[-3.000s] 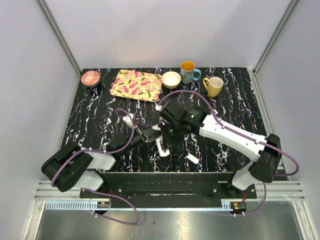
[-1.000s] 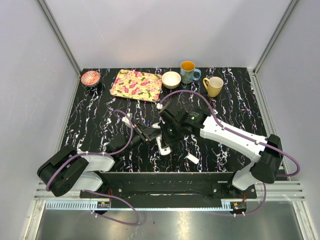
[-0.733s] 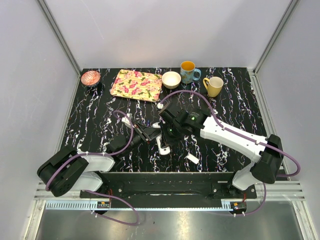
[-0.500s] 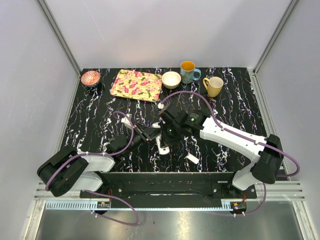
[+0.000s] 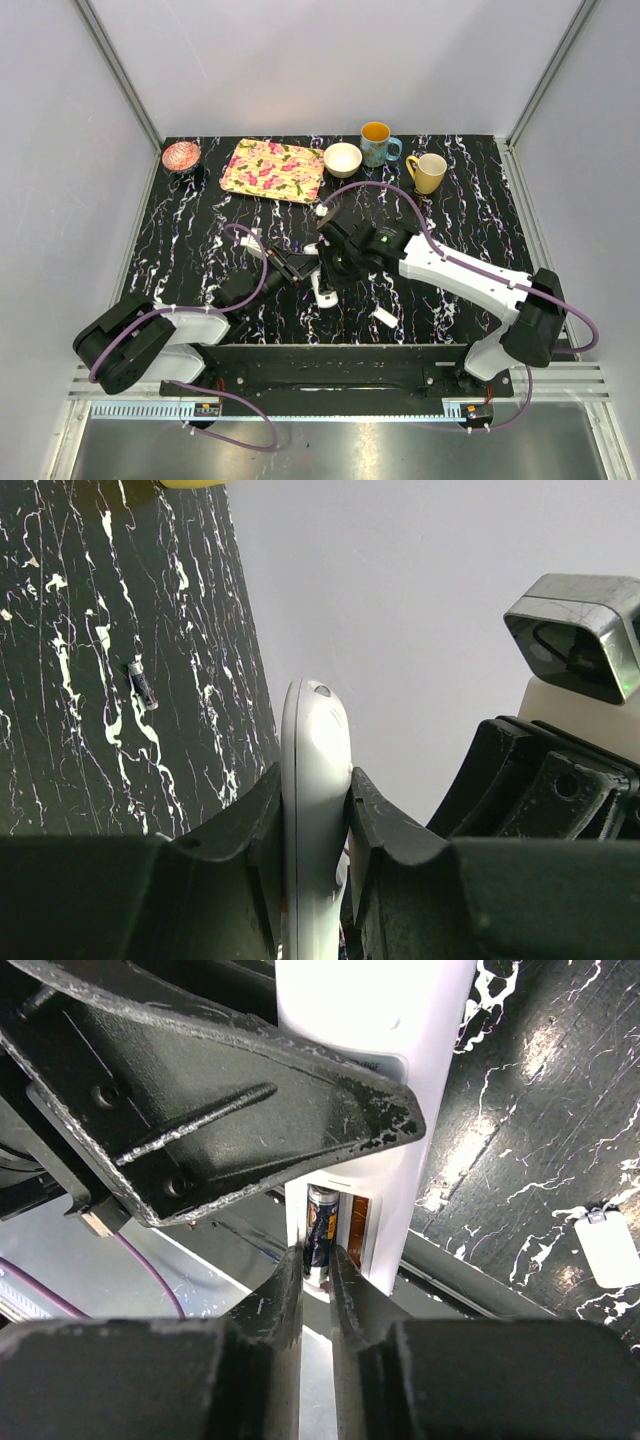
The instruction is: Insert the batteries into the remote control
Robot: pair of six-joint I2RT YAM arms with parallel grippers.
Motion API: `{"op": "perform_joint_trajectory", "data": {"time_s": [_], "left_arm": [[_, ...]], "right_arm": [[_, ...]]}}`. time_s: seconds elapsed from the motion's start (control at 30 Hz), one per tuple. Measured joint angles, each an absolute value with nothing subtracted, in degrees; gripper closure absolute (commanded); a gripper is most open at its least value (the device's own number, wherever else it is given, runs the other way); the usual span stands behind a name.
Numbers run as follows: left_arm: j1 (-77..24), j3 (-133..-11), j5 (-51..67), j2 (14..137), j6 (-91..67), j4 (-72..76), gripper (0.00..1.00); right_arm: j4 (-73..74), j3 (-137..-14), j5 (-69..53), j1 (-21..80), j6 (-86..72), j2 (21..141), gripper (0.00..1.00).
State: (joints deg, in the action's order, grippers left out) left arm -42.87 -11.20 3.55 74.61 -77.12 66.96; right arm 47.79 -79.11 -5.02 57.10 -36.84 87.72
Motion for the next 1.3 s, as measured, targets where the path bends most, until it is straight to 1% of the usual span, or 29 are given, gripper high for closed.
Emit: {"op": "perform_joint_trajectory", "data": {"time_s": [0.4,0.6,0.83,1.3], "left_arm": [[-43.0,-11.2,3.4,74.6,-76.5,66.8,1.0],[-43.1,-11.1,2.9,74.6,-76.2,66.5,1.0],[-43.1,-10.7,2.7,74.6,-75.9,66.9,1.0],[-43.1,-10.6,2.7,74.3,-75.4,67.2,1.0]], "right_arm": [[46.8,-79.0,-5.2,57.1,-37.3,88.3,0.73],[46.5,-79.0,-5.3,57.1,-37.3,88.6,0.68],[46.0,-79.0,-5.7,57.1,-37.4,88.6,0.64],[45.3,-79.2,-5.5,57.1,-37.4,88.5,0.61]]}}
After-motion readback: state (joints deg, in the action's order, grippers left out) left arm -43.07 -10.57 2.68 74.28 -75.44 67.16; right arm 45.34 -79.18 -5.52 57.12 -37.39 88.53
